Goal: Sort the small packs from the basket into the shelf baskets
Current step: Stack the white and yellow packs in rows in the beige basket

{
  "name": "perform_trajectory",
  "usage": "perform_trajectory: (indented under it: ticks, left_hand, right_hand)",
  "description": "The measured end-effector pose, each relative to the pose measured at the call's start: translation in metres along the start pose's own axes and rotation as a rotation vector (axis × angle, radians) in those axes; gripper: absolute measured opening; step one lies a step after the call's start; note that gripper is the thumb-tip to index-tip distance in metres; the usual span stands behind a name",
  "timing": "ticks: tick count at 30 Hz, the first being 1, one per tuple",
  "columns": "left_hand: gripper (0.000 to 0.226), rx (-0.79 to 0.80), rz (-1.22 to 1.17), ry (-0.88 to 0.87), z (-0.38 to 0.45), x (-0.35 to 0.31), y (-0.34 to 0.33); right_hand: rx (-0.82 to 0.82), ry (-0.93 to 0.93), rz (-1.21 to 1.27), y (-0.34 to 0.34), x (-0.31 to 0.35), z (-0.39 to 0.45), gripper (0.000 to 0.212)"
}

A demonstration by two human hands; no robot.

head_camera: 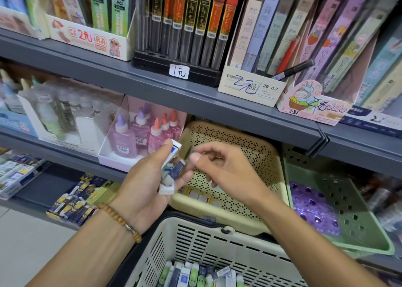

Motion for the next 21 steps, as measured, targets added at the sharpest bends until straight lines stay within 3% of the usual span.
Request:
perform_trajectory:
  ticks: [2, 4, 9, 13, 16, 18, 21]
  left_hand:
    - [0.048, -0.008, 0.001, -0.002, -0.002, 0.0, -0.001]
    - [0.052, -0.054, 0.011, -0.011, -0.001, -0.001, 0.0]
    - [0.051, -0.036, 0.07, 0.008, 0.001, 0.0, 0.0]
    - [0.052, 0.016, 0.075, 0.038, 0.0, 0.001, -0.001]
    - [0.053, 0.018, 0.08, 0.055, -0.001, 0.005, 0.0]
    - [0.048, 0.006, 0.065, 0.037, -0.002, 0.003, 0.001]
    - [0.035, -0.067, -0.002, 0.015, -0.001, -0.004, 0.009]
  right_hand:
    - [0.051, 0.063, -0.078, -0.009, 0.007, -0.005, 0.043]
    - [0.064, 0.154, -0.198, -0.015, 0.013, -0.011, 0.051]
    - [0.139, 0.304, -0.213, -0.021, 0.025, -0.016, 0.032]
    - [0.172, 0.33, -0.398, -0.02, 0.029, -0.01, 0.02]
    - [0.248, 0.295, -0.415, -0.016, 0.029, -0.005, 0.015]
    - [0.246, 0.208, -0.224, -0.004, 0.025, -0.002, 0.011]
    - [-0.005, -0.048, -0.105, 0.021, 0.003, 0.016, 0.012]
Point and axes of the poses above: each hand's wrist, its own z-axis towards the middle knuckle, its own y-axis out of the back of the hand, x = y × z, the point moved 4 cm from there along z, towards the middle knuckle, and after that the axes turned 7 degrees about -x, right-handed, at the moved point
